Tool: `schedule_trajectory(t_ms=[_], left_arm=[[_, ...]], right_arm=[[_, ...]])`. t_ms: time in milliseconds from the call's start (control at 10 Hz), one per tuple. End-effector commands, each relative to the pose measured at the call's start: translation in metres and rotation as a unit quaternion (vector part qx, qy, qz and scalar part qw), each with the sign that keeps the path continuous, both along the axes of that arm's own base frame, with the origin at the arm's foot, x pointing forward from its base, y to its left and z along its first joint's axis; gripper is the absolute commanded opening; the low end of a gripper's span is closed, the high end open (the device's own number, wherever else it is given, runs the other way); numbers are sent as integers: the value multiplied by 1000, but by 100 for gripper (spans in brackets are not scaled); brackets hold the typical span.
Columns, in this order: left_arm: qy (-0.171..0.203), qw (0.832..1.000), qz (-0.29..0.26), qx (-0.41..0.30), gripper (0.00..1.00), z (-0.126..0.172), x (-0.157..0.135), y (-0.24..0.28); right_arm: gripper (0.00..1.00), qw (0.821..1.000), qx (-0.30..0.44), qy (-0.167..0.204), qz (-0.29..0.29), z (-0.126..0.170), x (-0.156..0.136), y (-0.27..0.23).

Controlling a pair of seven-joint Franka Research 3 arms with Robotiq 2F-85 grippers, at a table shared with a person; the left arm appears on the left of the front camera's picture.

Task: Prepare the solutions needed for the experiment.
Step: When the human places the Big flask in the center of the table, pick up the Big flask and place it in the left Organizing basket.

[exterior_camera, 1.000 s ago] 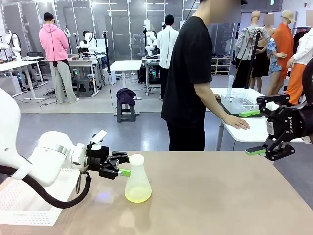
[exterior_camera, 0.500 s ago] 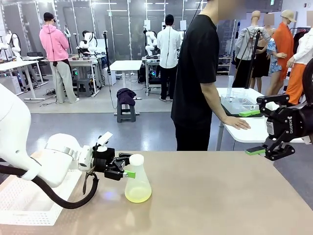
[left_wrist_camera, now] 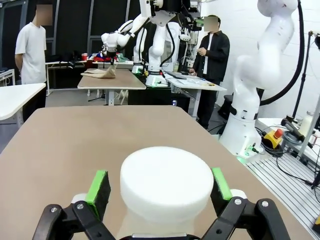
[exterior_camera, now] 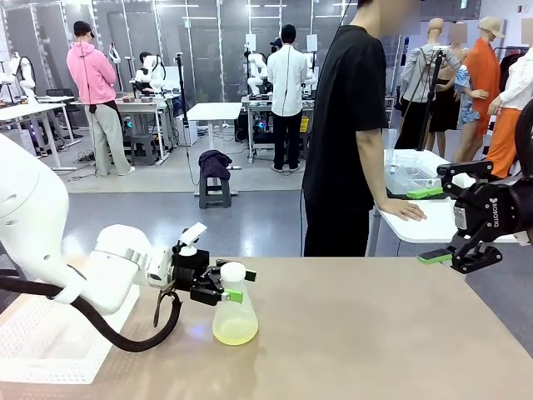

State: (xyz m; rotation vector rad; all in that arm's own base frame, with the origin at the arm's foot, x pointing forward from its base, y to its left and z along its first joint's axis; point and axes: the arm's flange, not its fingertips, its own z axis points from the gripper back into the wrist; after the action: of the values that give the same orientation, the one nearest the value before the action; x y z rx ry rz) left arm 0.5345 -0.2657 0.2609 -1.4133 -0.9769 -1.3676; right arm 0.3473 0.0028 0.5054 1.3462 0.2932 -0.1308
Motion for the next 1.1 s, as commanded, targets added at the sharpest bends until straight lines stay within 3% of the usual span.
schedule_trajectory(t_ms=[0, 400, 500, 600, 700, 800, 900, 1000], left_arm=[[9, 1000, -30, -1, 100, -1, 9, -1], [10, 1000, -22, -9, 61, -1, 6, 4], [10, 1000, -24, -7, 64, -2, 5, 4], [12, 1000, -25, -5, 42, -2, 4, 5], [13, 1000, -27, -7, 45, -2, 2, 7], [11, 1000, -27, -3, 23, -3, 0, 9], [13, 1000, -28, -4, 25, -2, 0, 10], [15, 1000, -27, -3, 3, -2, -1, 12]], right_arm=[[100, 1000, 9, -1, -2, 2, 0, 0], [100, 1000, 9, -1, -2, 2, 0, 0], [100, 1000, 9, -1, -2, 2, 0, 0], [100, 1000, 9, -1, -2, 2, 0, 0], [100, 1000, 9, -1, -2, 2, 0, 0], [100, 1000, 9, -1, -2, 2, 0, 0], [100, 1000, 9, -1, -2, 2, 0, 0], [100, 1000, 9, -1, -2, 2, 0, 0]])
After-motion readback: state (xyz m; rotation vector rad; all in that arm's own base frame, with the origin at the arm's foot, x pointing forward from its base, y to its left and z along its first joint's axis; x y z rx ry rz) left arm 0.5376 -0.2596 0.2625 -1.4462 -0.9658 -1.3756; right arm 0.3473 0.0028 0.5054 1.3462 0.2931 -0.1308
